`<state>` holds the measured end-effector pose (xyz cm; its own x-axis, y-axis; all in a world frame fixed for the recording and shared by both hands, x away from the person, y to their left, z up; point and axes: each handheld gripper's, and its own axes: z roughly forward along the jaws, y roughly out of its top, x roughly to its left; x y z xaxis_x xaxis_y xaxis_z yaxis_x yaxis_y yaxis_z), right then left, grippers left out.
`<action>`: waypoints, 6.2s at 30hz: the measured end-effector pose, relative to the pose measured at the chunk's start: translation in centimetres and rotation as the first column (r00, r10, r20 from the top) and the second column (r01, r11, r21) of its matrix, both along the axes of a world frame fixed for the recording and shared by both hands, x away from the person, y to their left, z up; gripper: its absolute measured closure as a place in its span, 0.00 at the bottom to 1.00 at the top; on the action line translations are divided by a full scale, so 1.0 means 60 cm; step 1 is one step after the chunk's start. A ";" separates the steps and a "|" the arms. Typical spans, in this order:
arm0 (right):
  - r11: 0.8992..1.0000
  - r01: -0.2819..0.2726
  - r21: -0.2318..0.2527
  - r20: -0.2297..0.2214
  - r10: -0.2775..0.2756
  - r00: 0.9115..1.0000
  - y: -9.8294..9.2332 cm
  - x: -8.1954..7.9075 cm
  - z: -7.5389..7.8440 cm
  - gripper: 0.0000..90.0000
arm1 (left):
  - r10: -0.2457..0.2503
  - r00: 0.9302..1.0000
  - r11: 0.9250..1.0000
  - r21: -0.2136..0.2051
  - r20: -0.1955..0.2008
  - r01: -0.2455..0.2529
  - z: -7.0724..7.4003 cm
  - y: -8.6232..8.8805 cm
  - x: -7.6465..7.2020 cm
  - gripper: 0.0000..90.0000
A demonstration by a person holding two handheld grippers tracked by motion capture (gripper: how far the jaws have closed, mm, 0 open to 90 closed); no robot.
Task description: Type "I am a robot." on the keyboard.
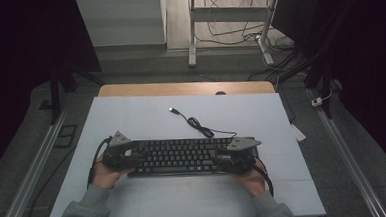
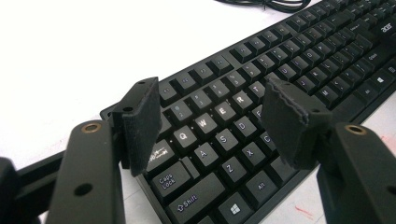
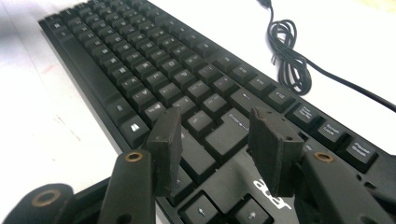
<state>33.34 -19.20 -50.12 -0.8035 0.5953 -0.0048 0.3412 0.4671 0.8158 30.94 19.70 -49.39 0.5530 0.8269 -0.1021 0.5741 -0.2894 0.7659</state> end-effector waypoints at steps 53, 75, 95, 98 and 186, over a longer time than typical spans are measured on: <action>0.985 -0.167 0.029 -0.071 0.169 0.983 0.148 0.002 0.006 0.99 | -0.011 1.000 0.999 0.041 -0.012 0.011 -0.007 -0.013 0.003 0.41; 0.988 -0.149 -0.037 -0.104 0.145 0.984 0.178 0.013 -0.019 0.99 | -0.020 1.000 0.998 0.055 -0.011 0.021 -0.008 -0.017 0.003 0.41; 0.989 -0.136 -0.065 -0.108 0.129 0.986 0.187 0.016 -0.029 0.99 | -0.026 1.000 0.997 0.068 -0.012 0.027 -0.010 -0.019 0.004 0.40; 0.988 -0.137 -0.076 -0.108 0.129 0.986 0.189 0.015 -0.031 0.99 | -0.027 1.000 0.997 0.069 -0.012 0.028 -0.010 -0.019 0.003 0.40; 0.999 -0.004 -0.036 -0.011 0.004 1.000 0.031 0.006 -0.006 0.62 | -0.090 0.996 0.992 0.085 0.012 0.089 0.002 -0.041 -0.012 0.40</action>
